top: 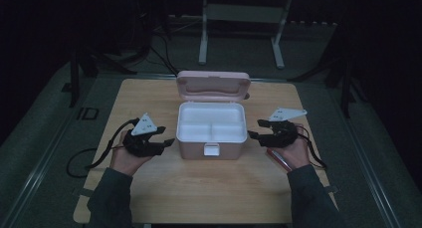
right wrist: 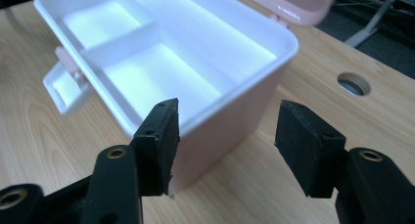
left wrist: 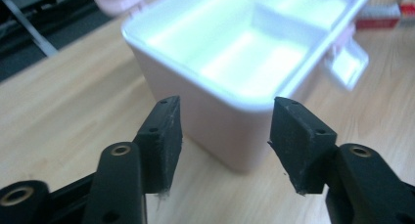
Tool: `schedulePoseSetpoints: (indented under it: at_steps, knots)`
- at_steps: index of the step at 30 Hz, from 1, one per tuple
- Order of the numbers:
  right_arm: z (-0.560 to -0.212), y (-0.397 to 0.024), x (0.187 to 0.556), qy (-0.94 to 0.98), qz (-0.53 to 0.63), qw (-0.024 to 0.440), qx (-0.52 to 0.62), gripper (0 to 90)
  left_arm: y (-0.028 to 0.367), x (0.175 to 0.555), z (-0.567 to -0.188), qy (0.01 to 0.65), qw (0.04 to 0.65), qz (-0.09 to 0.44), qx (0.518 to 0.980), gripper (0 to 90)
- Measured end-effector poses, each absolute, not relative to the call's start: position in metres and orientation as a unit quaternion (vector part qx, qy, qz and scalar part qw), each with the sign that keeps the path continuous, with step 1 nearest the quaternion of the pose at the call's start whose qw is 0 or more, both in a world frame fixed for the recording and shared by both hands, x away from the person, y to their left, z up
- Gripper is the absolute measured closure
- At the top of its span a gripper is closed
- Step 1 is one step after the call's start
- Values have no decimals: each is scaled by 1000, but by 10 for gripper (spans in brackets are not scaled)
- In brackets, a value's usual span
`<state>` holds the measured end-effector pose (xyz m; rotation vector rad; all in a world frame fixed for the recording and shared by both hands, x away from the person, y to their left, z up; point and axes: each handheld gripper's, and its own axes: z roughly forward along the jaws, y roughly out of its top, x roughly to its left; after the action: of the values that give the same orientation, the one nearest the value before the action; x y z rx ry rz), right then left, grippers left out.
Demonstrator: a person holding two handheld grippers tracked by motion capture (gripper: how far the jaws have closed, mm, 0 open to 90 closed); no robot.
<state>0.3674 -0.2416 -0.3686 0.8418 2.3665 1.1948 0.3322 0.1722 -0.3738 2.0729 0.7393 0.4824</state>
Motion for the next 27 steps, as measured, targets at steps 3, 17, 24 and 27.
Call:
schedulePoseSetpoints:
  at_steps: [3,17,24,27]
  knots:
    - [-369,-235,373,835,426,169,304,399,168,340,-369,311,430,182,828,406]
    - [-389,-216,389,848,400,137,319,421,144,375,-394,338,411,142,835,405]
    - [-388,-221,383,845,406,132,323,463,141,372,-393,331,415,146,835,437]
    - [-388,-226,379,843,408,132,325,465,137,369,-394,328,415,145,836,436]
